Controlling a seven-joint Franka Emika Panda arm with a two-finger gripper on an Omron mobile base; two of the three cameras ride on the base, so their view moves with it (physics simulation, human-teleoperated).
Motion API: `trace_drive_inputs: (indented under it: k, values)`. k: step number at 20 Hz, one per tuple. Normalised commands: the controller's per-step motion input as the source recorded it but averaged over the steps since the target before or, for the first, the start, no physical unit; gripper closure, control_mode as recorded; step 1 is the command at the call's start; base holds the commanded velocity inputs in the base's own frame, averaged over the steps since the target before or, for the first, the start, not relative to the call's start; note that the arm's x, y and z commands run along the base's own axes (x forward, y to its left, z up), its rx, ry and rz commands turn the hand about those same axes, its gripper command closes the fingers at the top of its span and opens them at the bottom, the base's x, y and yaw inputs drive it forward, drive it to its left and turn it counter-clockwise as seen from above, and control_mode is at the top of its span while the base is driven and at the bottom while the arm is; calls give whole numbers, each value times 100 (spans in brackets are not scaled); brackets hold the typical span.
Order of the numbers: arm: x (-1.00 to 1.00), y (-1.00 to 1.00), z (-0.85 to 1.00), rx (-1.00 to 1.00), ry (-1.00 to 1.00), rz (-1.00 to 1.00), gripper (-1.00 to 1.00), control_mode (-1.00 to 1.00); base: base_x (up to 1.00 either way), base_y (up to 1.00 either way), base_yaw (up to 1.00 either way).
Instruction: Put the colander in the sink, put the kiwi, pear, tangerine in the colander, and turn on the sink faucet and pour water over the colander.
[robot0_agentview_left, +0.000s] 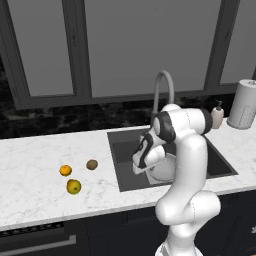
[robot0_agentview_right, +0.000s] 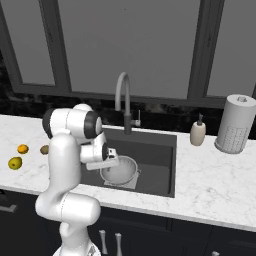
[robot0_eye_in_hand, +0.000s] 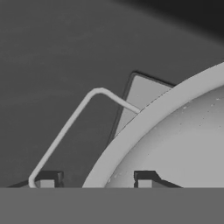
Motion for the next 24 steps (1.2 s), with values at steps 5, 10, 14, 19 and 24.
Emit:
trace_drive_inputs:
  k: [5,10,14,19,24]
  values:
    - [2,-11,-15,0,0,0,100,-100,0,0,0]
    - [0,-7,-8,0,0,2,-100,-100,0,0,0]
    - [-4,-5,1,0,-5,3,-100,-100,0,0,0]
    - [-14,0,21,0,-8,0,-100,-100,0,0,0]
    - [-11,1,30,0,-5,0,-100,-100,0,0,0]
